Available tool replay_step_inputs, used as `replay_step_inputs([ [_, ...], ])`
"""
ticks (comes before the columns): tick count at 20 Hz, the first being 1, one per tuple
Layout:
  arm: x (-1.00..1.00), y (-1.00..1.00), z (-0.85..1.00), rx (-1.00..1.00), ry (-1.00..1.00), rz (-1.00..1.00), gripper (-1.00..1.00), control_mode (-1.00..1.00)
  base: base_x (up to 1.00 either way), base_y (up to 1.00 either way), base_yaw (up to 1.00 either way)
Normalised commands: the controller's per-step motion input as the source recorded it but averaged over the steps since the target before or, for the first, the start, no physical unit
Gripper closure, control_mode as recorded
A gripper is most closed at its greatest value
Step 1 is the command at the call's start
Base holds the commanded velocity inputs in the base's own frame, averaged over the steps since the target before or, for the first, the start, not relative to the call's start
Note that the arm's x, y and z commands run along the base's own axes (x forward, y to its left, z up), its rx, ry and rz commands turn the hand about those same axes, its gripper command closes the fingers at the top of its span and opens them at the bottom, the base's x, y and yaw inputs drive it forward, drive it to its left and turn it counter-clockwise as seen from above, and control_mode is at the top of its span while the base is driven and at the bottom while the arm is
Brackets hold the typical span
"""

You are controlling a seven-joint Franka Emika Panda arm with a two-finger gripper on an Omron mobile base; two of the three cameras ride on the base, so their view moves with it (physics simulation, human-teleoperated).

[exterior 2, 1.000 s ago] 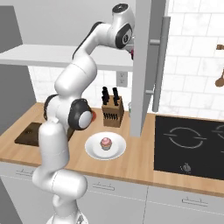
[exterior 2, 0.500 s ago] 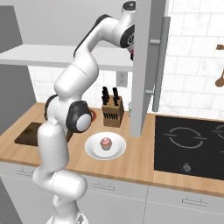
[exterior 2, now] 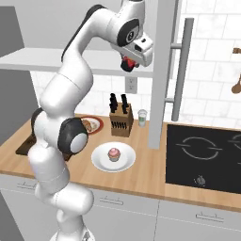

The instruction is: From the different types of pastries on the counter, select a croissant and place it on the cutting board. Then retrieve a jar of jam from the cabinet and place it alongside the croissant on the cutting board.

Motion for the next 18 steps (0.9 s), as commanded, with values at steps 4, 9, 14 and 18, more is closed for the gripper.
replay_step_inputs([
  [4, -1.0, 1.0, -0.75, 0.0, -0.03, -0.24, 1.0, -1.0, 0.0, 0.0, 0.0],
  [9, -1.0, 1.0, -0.83, 0.0, -0.07, -0.22, 1.0, -1.0, 0.0, 0.0, 0.0],
  [14, -1.0, 1.0, -0.92, 0.0, -0.05, -0.21, 1.0, -1.0, 0.0, 0.0, 0.0],
  [18, -1.0, 1.0, -0.92, -0.01, -0.01, -0.18, 1.0, -1.0, 0.0, 0.0, 0.0],
])
